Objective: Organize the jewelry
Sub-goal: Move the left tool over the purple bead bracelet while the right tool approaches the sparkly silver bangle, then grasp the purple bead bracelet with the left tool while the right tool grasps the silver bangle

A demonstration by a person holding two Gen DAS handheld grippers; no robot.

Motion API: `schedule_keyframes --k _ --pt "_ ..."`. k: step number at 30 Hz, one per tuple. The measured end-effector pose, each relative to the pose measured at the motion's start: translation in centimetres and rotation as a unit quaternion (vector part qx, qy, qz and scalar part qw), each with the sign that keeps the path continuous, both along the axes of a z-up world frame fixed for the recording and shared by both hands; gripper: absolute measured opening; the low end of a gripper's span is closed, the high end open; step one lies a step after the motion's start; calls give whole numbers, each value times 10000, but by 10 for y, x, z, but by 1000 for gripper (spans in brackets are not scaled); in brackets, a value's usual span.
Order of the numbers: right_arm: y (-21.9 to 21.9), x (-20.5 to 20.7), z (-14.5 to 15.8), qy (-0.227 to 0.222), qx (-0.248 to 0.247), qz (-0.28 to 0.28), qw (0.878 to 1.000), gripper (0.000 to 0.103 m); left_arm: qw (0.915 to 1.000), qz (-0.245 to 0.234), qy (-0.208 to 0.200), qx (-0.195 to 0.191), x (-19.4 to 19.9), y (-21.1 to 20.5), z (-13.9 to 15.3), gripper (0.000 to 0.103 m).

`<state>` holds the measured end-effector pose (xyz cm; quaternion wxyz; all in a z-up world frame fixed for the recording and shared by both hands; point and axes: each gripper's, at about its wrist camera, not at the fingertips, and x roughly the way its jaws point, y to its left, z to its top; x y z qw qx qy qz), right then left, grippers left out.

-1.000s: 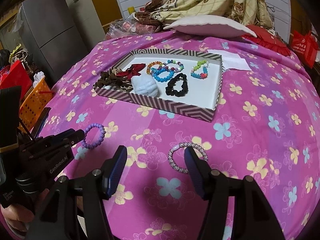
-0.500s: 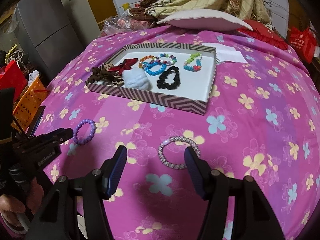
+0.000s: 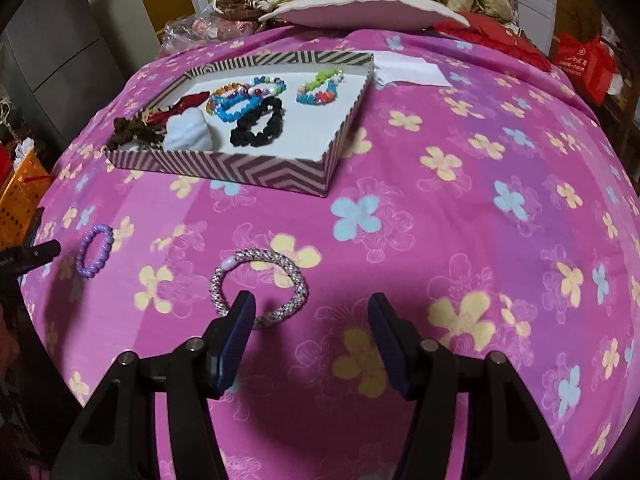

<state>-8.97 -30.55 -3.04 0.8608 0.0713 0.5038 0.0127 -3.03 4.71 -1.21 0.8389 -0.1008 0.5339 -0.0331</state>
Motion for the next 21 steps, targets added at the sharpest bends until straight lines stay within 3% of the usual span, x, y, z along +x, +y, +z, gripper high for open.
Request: schedule_keyframes --k 11,13,16,18,20,21 --pt "17 15 -7 -108 -495 264 9984 44 9992 -335 153 140 10 -23 -19 54" --pt "20 15 -8 -146 -681 343 9970 37 9986 -401 127 331 12 -30 -20 54" --pt "22 15 -7 -216 -723 440 9962 16 9977 -421 53 532 14 -35 -21 54" --pt "22 14 -7 -244 -729 475 9959 12 9959 -526 4 732 15 -40 -21 46" --pt "20 14 -6 -238 -625 480 9966 10 9952 -581 -26 783 14 -42 -22 30" --pt "19 14 -6 -237 -566 481 9970 8 9956 -607 -12 713 14 -42 -22 30"
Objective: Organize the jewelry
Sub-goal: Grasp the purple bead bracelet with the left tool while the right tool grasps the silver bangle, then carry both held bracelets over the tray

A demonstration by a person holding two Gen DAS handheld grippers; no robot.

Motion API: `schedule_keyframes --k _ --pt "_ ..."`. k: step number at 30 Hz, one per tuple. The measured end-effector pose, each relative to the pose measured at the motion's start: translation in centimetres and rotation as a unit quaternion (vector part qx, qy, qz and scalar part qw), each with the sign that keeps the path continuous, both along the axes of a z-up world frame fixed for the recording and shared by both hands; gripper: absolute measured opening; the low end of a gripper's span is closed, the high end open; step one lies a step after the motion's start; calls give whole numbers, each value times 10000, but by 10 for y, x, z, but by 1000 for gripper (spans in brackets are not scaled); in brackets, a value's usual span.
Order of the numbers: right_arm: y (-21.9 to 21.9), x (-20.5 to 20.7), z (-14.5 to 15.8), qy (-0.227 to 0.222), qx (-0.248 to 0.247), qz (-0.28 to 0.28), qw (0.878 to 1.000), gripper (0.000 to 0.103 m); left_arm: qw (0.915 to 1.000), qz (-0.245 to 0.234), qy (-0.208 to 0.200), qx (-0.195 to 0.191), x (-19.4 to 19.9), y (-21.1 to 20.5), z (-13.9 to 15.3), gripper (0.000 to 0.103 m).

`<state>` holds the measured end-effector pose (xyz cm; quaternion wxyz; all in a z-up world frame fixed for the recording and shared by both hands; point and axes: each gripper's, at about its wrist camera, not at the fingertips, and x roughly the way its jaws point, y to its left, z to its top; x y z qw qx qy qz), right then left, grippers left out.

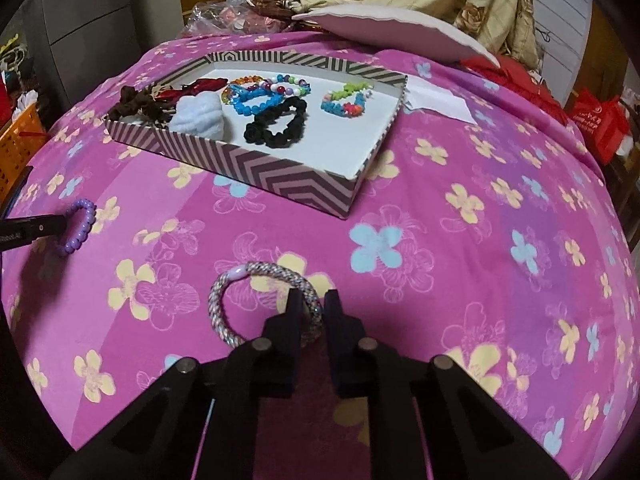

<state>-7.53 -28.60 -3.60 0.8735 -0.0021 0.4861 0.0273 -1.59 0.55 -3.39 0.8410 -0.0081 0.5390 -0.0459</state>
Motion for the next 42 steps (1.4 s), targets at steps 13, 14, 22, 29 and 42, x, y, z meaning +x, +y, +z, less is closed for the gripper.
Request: schedule_keyframes --k 13,14,22,29,42 --pt "4 -10 36 -332 204 74 9992 7 9983 -161 -256 -494 -7 4 35 29" --pt "5 -10 37 -340 204 81 9992 7 9981 -135 -239 -546 -7 6 36 29" --pt "1 -6 48 -447 324 68 9985 7 9968 -198 -219 -748 -6 5 55 29" --pt "-8 9 60 -546 352 13 9979 7 9955 -452 -450 -705 -2 -16 83 29" --pt "-26 94 50 -225 -76 -37 9997 7 9920 -864 -604 -697 22 -72 114 29"
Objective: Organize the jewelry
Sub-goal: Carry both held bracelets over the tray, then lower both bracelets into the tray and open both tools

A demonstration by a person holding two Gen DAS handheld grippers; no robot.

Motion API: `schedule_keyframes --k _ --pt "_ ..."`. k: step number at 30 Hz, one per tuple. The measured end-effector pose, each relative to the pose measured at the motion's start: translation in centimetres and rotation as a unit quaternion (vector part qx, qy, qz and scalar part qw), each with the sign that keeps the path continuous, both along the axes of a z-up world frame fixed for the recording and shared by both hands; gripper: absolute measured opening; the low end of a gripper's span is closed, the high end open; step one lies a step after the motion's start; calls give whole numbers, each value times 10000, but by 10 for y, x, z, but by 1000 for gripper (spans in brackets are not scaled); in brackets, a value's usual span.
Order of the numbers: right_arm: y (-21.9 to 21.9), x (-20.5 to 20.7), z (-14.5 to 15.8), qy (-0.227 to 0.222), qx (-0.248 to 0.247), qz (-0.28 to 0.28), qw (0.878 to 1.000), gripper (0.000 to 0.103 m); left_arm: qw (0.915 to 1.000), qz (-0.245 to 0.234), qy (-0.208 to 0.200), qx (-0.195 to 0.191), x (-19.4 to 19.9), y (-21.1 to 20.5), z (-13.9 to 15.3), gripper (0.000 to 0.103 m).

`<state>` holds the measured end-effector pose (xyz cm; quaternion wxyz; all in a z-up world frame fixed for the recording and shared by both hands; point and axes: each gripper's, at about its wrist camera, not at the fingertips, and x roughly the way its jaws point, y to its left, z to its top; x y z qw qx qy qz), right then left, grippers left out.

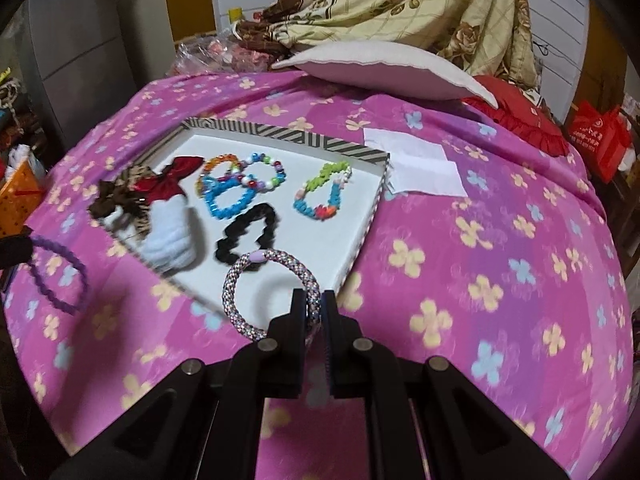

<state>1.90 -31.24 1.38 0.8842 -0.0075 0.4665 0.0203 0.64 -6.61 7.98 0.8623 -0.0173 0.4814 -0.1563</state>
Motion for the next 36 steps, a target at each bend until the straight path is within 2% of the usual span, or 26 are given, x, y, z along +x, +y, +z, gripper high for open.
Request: schedule_keyframes --k 9,18,20,23,25,26,32,36 --pt "13 41 -32 396 -601 304 9969 7 9998 9 -37 220 51 -18 14 29" --pt "19 51 -45 421 -840 572 9939 9 9989 40 16 476 127 -44 10 29" --pt "17 49 -44 405 -725 590 9948 11 9987 58 34 513 142 -49 6 29" --pt "11 42 -35 250 -370 496 9978 21 9980 74 42 629 167 -61 -5 29" --pt "9 36 -28 139 -229 453 9986 36 9978 11 82 655 185 -70 -15 29" --pt "8 33 -24 72 -160 459 9988 38 9977 -1 91 674 192 -72 -19 29" --pt "1 20 -8 -165 77 442 9989 39 9966 142 214 786 234 -72 -45 30" --pt "-1 18 -1 -274 272 398 9985 43 9934 486 327 991 249 -51 -64 30"
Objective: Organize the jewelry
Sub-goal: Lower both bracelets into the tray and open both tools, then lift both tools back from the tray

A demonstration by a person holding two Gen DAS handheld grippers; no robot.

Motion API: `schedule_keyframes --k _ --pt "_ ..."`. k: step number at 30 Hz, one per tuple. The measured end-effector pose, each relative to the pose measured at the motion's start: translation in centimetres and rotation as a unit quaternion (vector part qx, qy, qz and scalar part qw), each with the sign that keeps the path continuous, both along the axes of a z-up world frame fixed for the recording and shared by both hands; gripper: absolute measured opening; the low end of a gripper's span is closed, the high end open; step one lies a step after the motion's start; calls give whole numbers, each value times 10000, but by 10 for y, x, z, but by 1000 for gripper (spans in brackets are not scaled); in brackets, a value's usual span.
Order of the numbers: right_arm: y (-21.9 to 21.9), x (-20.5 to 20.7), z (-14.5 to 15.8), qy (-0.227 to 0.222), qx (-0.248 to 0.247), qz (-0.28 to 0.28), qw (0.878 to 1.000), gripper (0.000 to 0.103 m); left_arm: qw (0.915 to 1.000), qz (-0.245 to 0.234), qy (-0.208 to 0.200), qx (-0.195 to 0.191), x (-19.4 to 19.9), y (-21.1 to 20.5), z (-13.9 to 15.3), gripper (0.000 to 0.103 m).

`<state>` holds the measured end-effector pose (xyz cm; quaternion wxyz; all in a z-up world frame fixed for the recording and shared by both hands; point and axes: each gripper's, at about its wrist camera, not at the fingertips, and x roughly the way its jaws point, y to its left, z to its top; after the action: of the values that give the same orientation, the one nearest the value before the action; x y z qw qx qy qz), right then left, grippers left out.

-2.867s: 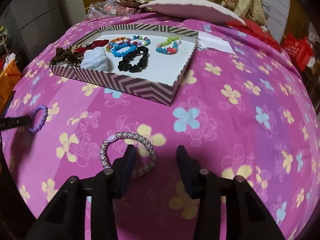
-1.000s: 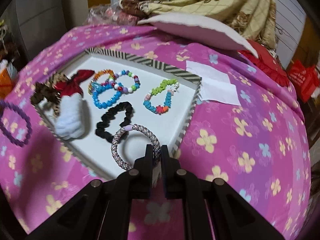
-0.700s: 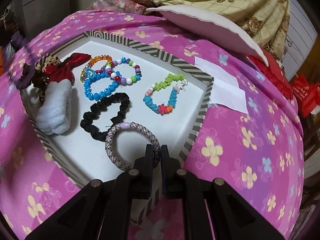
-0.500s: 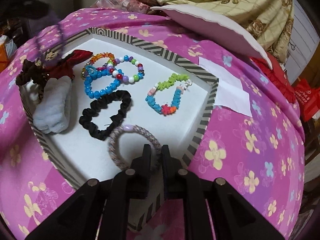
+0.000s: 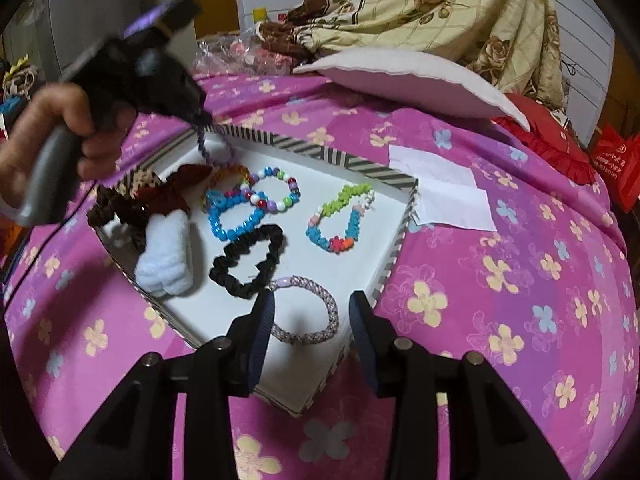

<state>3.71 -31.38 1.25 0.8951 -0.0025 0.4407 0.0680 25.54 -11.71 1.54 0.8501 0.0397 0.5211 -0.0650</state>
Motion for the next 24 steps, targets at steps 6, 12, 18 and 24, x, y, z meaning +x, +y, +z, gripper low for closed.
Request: schedule_keyframes --k 6,12,18,24 --pt "3 -1 -1 15 259 -32 9997 46 9996 210 25 185 12 18 -19 29" --pt "5 -5 -5 104 402 -118 9991 49 9996 264 3 24 15 28 -19 34" --pt "8 -10 -3 101 578 -225 9980 51 9996 233 24 -161 -12 41 -8 45" --pt "19 -18 -1 112 692 -412 9967 59 9995 141 -228 -143 -65 48 10 45"
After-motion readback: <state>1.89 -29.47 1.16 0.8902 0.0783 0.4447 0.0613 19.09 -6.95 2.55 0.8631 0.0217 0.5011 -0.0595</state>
